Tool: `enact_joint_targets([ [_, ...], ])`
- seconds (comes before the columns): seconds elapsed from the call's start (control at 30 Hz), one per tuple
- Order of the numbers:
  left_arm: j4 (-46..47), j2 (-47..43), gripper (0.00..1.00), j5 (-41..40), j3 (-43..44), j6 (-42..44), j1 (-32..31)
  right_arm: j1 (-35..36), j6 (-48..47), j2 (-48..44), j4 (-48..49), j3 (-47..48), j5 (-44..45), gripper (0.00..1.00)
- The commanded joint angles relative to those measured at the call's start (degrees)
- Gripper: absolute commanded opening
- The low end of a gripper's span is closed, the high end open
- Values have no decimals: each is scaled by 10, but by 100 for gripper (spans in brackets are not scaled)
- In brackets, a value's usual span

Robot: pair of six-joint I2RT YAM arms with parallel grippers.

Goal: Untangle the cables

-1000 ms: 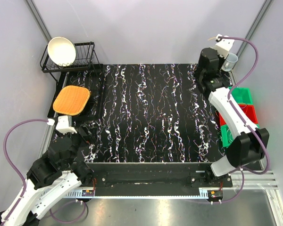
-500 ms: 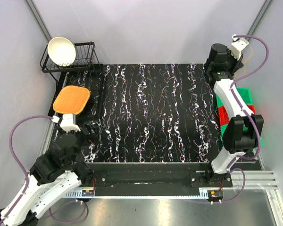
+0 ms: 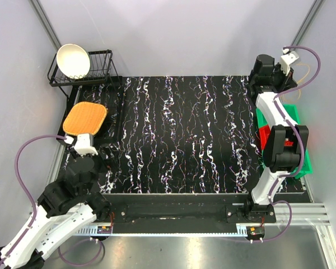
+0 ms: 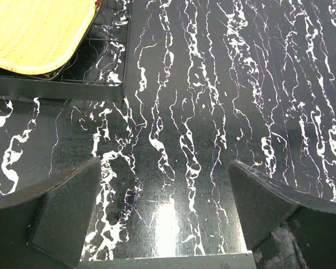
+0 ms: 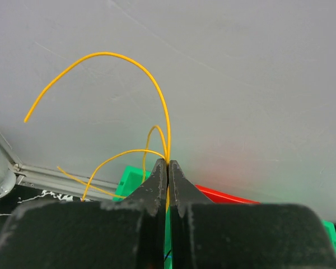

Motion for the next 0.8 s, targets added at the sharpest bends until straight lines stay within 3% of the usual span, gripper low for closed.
enact_joint_targets([
  [0.0,25,12,99,1,6,8,2,-17,-105,14,176,-24,46,0],
  [0.03,25,13,99,1,6,8,2,-17,-139,23,223,-34,50,0],
  [0.1,25,13,99,1,6,8,2,-18,-303,37,442,-59,61,0],
  [0.13,26,13,99,1,6,8,2,-19,-464,69,537,-60,66,0],
  [0.17,25,14,99,1,6,8,3,-20,-559,92,747,-54,76,0],
  [0.2,25,15,99,1,6,8,3,-21,-630,116,804,-17,83,0],
  [0.3,25,19,99,1,7,8,4,-27,-672,168,807,6,109,0],
  [0.43,25,19,99,0,6,8,5,-27,-633,150,807,-36,110,0],
  [0.77,26,28,99,3,8,10,8,-10,-679,151,809,-37,152,0],
])
